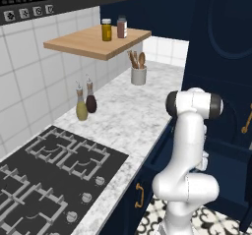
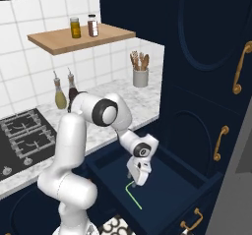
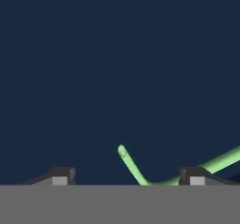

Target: Take a straw from the drawer in front and place it inside the glass cup on the dining counter.

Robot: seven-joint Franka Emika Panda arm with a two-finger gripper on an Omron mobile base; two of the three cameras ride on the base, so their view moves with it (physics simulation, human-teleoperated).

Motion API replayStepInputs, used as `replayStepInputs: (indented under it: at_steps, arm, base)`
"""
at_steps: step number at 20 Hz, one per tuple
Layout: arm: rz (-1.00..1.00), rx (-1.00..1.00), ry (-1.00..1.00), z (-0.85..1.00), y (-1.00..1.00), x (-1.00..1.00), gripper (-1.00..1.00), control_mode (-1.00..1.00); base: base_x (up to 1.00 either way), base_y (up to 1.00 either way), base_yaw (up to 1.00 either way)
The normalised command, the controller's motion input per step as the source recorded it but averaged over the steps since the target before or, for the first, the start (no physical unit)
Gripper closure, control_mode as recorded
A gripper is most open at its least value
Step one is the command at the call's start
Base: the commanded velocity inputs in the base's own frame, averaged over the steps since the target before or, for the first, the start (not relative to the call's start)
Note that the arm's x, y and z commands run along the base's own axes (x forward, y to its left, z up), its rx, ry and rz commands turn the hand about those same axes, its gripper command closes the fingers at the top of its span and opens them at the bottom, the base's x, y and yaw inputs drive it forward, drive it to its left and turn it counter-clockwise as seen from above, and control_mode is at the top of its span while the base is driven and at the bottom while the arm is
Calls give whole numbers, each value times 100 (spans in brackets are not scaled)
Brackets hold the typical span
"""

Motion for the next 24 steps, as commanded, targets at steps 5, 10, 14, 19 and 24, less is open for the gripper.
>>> replayStepInputs:
  at_steps: [5, 10, 14, 19, 24]
  arm:
    - [0, -5, -4, -28, 0, -2, -100, -100]
    - [0, -7, -12, -39, 0, -15, -100, -100]
    - [0, -8, -22, -50, 0, -25, -100, -100]
    - [0, -11, -20, -59, 3, -16, 100, -100]
    - [0, -5, -24, -56, 0, -15, 100, -100]
  base:
    - [0, 0, 0]
    - [0, 0, 0]
    - [0, 0, 0]
    - [0, 0, 0]
    - [0, 0, 0]
